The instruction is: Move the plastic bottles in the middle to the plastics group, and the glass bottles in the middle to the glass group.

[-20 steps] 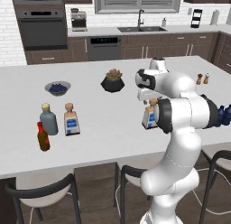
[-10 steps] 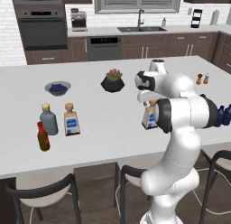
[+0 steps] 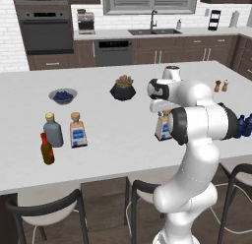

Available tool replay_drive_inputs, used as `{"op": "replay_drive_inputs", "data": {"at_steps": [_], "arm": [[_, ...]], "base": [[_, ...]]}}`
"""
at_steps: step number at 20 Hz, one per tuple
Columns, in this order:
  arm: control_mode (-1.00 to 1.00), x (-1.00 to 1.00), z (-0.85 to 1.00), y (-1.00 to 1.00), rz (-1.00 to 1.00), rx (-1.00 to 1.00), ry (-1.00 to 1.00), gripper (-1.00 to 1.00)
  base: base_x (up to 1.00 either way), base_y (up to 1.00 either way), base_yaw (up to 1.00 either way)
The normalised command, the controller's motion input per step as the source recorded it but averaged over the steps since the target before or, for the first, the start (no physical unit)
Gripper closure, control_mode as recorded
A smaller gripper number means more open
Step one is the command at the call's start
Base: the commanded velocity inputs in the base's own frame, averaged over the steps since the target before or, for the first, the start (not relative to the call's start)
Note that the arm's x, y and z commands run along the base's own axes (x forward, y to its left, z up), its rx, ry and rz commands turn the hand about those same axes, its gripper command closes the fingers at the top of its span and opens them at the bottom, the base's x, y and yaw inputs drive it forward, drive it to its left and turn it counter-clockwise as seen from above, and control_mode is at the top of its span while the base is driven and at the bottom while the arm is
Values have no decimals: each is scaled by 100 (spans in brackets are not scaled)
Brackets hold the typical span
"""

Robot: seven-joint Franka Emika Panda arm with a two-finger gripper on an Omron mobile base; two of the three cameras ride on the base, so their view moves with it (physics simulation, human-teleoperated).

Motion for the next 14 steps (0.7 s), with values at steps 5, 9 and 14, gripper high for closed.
{"op": "replay_drive_inputs", "data": {"at_steps": [5, 9, 14], "arm": [[-100, -10, 1, 0, 0, 0, -1, 100], [-100, -27, 4, 9, 1, 1, -4, 100], [-100, -45, 17, 57, 8, 4, -3, 100]], "base": [[0, 0, 0], [0, 0, 0], [0, 0, 0]]}}
